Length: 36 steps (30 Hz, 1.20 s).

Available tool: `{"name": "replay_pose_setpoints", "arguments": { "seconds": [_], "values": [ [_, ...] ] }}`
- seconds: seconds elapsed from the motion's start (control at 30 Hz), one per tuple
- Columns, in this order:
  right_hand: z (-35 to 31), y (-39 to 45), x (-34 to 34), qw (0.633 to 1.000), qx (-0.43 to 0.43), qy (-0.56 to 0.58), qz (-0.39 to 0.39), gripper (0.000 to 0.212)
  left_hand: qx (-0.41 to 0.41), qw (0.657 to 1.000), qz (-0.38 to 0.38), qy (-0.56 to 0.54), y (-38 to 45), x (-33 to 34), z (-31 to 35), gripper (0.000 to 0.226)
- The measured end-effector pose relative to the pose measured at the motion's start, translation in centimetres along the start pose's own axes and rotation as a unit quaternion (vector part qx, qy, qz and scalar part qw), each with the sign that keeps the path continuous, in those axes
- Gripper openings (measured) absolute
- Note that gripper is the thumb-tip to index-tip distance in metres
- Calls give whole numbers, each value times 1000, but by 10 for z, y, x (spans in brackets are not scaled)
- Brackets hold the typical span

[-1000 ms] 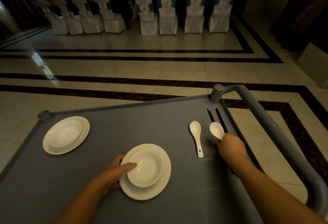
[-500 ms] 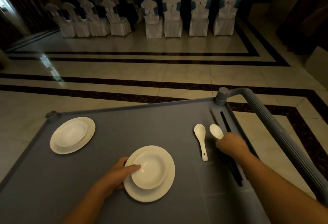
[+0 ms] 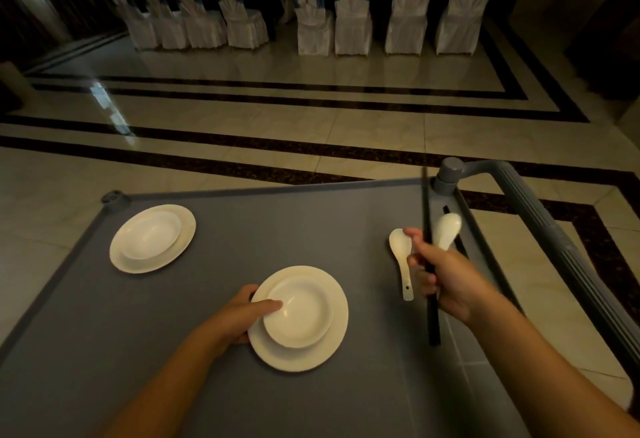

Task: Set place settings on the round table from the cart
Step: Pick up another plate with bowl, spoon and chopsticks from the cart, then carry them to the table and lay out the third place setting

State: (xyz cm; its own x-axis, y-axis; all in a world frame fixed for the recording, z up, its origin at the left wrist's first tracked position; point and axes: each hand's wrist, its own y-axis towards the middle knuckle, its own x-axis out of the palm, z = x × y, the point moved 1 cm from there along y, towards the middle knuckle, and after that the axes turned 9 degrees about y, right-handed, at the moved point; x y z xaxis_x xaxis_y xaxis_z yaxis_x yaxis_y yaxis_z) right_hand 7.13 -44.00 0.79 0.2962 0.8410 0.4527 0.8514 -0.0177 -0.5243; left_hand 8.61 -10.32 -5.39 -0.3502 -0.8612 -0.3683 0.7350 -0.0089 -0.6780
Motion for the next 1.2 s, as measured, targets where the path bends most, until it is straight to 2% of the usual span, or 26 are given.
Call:
{"name": "replay_pose_setpoints", "arguments": {
  "seconds": [0.13,0.2,0.3,0.43,0.57,0.7,0.87,1.0,1.2],
  "values": [
    [50,8,23,979,-2,-198,49,27,4,1000,7,-3,-4,2,1,47],
    [70,10,38,966,-13,-254,37,35,10,1000,10,-2,-6,2,2,47],
    [90,16,56,938,-17,-347,19,59,16,1000,18,4,-8,1,1,47],
    [102,22,67,894,16,-449,2,69,32,999,40,3,-8,1,-3,46],
    [100,25,65,890,17,-456,-5,59,43,996,72,-38,-11,8,-5,35],
    [97,15,68,940,67,-333,-29,40,68,980,99,-161,-19,22,-7,19],
    [96,8,74,942,62,-324,-59,31,65,952,116,-277,-35,26,-12,36],
    [88,4,86,938,66,-327,-92,30,57,943,123,-305,-52,16,-13,42],
    [83,-10,143,922,35,-360,-136,44,89,916,169,-353,-88,-22,-27,40]
  ]
}}
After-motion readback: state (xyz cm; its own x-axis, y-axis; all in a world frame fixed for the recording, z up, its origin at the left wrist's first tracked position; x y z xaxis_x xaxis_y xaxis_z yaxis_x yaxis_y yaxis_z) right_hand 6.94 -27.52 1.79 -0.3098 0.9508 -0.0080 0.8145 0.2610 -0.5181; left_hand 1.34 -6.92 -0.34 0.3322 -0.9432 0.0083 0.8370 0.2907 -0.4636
